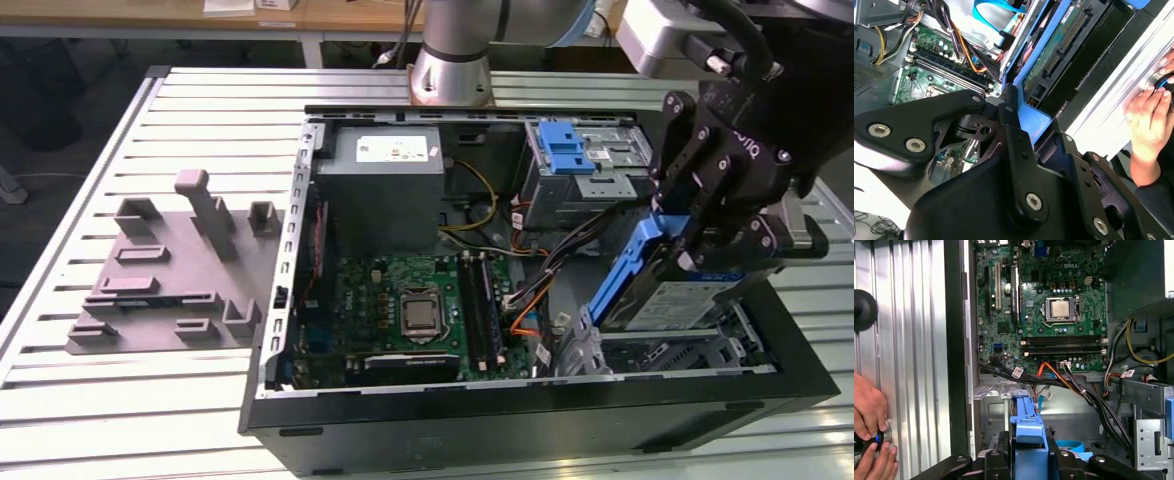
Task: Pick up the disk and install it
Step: 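Insert the disk into the insertion slot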
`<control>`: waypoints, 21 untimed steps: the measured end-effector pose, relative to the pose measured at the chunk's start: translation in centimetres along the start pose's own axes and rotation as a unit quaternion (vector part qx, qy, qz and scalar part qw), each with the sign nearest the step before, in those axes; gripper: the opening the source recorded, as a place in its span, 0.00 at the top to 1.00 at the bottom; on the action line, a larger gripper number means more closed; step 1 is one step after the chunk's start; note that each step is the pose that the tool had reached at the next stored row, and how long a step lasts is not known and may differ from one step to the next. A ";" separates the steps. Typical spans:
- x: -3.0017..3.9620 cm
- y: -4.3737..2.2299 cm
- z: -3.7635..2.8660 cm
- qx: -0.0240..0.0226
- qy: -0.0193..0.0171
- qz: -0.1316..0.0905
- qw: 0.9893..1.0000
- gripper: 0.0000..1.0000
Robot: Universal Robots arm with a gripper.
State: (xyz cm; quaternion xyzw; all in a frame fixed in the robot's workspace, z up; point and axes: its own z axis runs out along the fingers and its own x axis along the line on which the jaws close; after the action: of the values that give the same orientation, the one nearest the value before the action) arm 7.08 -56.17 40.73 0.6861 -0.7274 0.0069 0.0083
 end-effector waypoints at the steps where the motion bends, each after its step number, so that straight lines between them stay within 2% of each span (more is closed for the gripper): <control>1: 0.00 0.00 0.05 0.000 0.000 0.000 1.000 0.64; 21: 0.02 -0.04 1.45 0.000 0.000 0.000 1.000 0.64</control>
State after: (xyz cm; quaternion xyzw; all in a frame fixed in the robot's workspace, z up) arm 7.12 -56.23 39.29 0.6861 -0.7274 0.0069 0.0084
